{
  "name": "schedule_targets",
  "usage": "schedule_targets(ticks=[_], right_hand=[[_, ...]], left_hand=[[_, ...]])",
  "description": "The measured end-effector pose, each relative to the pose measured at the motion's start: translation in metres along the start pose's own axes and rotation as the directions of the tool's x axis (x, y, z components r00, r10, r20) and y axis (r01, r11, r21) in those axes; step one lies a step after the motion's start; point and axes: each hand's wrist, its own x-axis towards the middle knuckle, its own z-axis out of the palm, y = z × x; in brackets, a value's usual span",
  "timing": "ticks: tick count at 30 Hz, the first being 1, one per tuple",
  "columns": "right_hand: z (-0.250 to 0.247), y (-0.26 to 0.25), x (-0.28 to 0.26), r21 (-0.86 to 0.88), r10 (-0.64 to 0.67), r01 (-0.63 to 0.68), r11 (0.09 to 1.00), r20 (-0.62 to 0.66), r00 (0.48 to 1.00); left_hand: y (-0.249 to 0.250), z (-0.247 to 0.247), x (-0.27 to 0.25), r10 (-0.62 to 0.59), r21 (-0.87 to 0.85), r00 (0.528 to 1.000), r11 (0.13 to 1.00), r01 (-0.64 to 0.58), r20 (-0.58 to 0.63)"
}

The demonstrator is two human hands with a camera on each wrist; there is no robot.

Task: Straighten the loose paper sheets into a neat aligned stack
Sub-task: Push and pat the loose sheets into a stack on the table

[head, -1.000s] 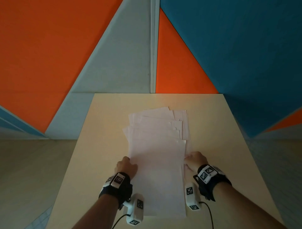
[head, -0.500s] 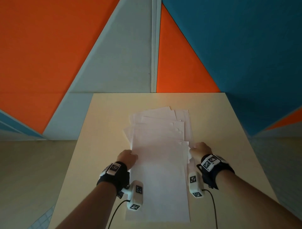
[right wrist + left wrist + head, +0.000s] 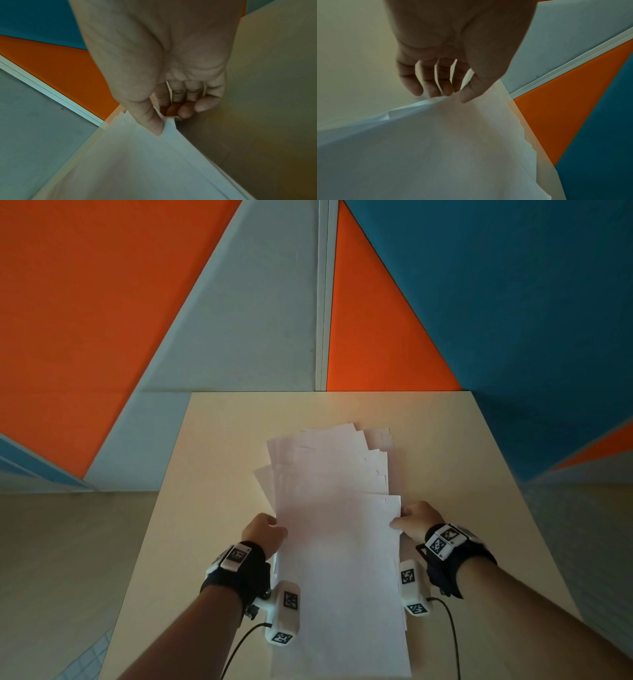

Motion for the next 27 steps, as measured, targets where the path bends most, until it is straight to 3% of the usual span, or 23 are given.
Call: schedule_targets(ticks=[5,9,16,20,27], right_hand=[[-0.001,0.002,0.001,0.072,-0.016,0.018,0.997,-0.032,0.999],[-0.006,0.006,-0.001,0.081,-0.052,0.055,0.995,-0.039,0.998],[-0.002,0.025,-0.008,0.061,0.010,-0.017,0.998,0.114,0.993],[0.001,0.023,-0.006,0.051,-0.050,0.049,0.997,0.018,0.999],[-0.004,0.016,0.001,-0.003,-0.078,0.079,0.997,-0.180,0.981]], left_hand=[[-0.002,-0.001,-0.004,-0.023,-0.110,1.000,0.994,0.021,-0.014],[-0.008,0.001,0.005,-0.075,-0.233,0.994,0.968,0.091,0.077],[-0.020,0.010,0.020,0.004,-0.267,0.998,0.964,0.011,0.055],[-0.005,0.003,0.008,0.011,-0.190,0.990,0.982,0.016,0.140],[0.011,-0.013,0.028,0.103,-0.074,0.991,0.993,-0.097,0.087]])
